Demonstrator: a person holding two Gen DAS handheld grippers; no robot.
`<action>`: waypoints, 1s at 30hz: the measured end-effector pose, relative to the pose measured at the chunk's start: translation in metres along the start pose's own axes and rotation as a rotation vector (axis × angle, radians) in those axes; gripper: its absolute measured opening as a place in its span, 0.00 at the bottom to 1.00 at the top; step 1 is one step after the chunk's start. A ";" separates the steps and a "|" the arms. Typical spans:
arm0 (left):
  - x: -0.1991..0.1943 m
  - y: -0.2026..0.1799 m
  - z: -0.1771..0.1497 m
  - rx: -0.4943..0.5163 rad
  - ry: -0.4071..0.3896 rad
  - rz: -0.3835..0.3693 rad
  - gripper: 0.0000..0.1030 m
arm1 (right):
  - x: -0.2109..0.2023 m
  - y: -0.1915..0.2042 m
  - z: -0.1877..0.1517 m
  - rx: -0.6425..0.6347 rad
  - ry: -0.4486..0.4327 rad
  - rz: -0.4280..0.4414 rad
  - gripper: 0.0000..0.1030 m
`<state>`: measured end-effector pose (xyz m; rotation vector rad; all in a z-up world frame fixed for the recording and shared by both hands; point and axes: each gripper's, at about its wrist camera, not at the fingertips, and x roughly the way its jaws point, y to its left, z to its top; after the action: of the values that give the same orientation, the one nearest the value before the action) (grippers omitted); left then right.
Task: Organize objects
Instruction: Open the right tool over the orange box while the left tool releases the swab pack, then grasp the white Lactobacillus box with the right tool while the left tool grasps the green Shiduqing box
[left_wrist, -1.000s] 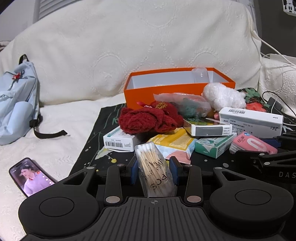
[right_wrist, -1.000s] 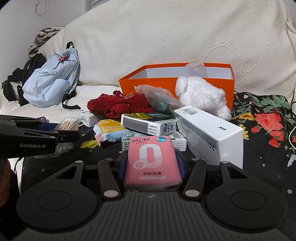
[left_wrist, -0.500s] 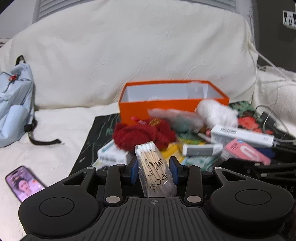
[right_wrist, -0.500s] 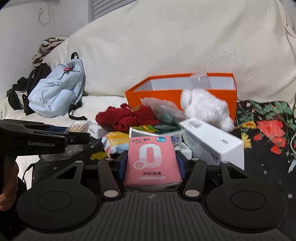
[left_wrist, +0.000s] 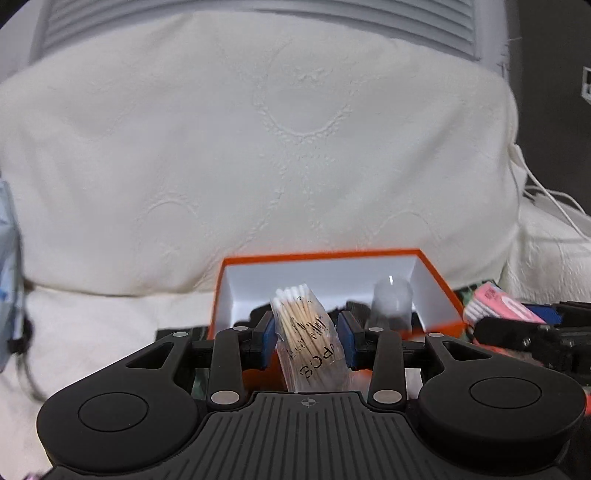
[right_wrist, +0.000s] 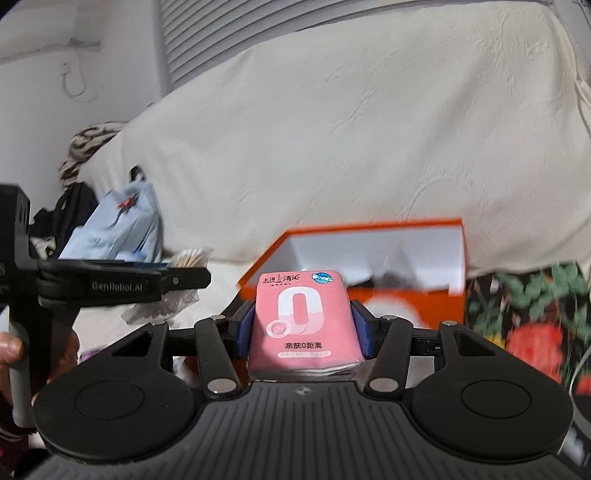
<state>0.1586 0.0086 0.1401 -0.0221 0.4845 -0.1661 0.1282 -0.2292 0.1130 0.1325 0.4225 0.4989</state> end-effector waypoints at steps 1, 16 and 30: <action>0.012 0.001 0.009 -0.010 0.007 0.005 0.94 | 0.009 -0.007 0.012 0.009 -0.001 -0.008 0.57; 0.134 0.033 0.016 -0.192 0.188 -0.035 1.00 | 0.175 -0.070 0.072 0.130 0.194 -0.110 0.76; 0.018 -0.013 -0.070 -0.107 0.248 -0.163 1.00 | 0.030 -0.076 -0.009 0.133 0.242 0.019 0.91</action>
<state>0.1402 -0.0057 0.0707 -0.1477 0.7397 -0.3049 0.1808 -0.2806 0.0767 0.2057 0.6922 0.5075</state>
